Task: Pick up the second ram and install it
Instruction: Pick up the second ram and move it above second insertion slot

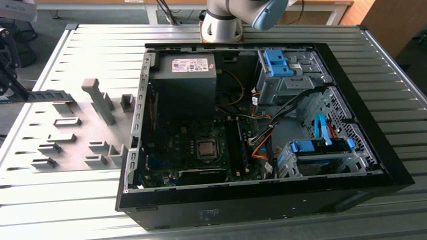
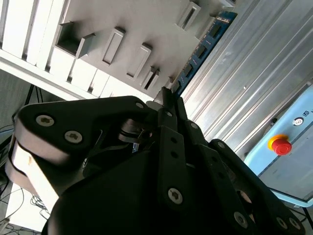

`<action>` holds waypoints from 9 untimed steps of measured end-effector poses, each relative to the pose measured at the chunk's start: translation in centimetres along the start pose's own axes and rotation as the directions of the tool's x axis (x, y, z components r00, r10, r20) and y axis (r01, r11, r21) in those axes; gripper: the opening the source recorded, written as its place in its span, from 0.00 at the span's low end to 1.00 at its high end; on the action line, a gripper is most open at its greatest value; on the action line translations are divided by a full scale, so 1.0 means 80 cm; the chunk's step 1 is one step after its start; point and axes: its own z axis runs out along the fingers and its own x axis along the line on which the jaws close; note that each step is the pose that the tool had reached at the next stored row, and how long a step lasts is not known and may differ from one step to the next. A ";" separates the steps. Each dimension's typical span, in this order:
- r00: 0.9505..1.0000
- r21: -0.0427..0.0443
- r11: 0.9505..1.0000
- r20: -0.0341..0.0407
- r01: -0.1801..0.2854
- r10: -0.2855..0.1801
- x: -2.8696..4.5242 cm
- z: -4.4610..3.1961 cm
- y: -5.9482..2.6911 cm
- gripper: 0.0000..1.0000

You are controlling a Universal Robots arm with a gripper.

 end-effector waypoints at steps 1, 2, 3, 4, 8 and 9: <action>1.000 0.000 1.000 0.000 0.000 0.000 -0.0001 -0.0014 0.000 0.14; 1.000 0.000 1.000 0.000 0.000 0.000 -0.0001 -0.0028 0.000 0.14; 1.000 0.000 1.000 0.000 0.000 0.000 -0.0002 -0.0040 0.000 0.14; 1.000 0.000 1.000 0.000 0.000 0.000 -0.0002 -0.0050 0.000 0.14; 1.000 0.000 1.000 0.000 0.000 0.000 -0.0005 -0.0103 0.000 0.14; 1.000 0.000 1.000 0.000 0.000 0.000 -0.0006 -0.0120 0.000 0.14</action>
